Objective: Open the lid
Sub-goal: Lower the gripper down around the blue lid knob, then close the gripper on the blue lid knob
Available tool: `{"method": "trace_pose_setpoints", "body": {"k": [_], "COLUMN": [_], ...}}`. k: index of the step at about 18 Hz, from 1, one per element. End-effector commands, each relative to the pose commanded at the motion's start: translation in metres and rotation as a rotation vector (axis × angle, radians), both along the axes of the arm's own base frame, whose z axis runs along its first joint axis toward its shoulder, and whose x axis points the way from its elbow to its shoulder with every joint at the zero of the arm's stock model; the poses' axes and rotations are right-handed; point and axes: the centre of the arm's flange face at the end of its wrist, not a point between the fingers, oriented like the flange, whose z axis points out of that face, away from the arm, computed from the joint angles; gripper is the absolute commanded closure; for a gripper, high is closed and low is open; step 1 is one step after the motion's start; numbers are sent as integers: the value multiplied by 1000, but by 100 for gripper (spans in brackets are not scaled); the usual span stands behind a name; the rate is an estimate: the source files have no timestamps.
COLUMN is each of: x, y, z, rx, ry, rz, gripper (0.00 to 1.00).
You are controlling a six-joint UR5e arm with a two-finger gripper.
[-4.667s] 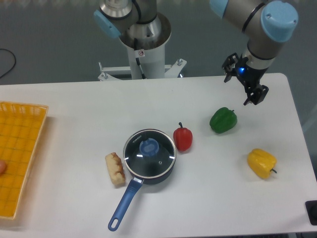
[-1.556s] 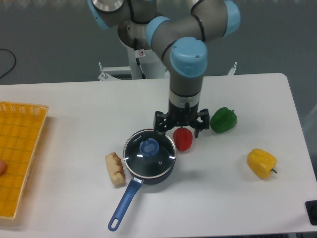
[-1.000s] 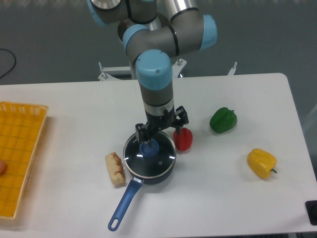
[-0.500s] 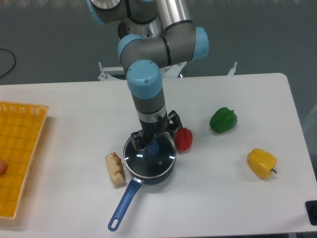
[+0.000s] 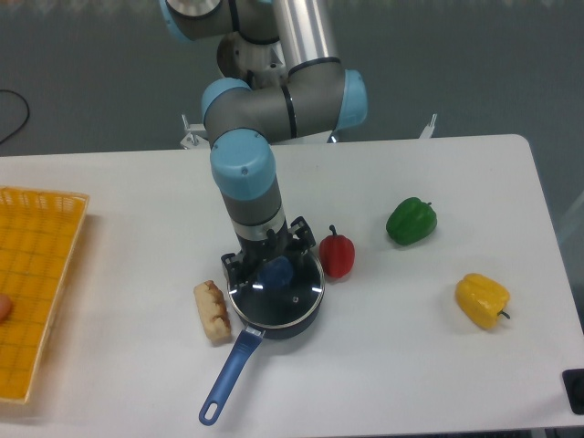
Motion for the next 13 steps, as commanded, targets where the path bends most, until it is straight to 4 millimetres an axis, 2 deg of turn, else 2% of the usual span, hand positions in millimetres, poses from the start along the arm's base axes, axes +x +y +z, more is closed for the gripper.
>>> {"method": "trace_pose_setpoints", "body": {"k": [3, 11, 13], "x": [0, 0, -1], "y": [0, -1, -2], "z": [0, 2, 2], "rx": [-2, -4, -5], "ry": [-1, 3, 3], "rz": [-11, -44, -44], "gripper": [10, 14, 19]}}
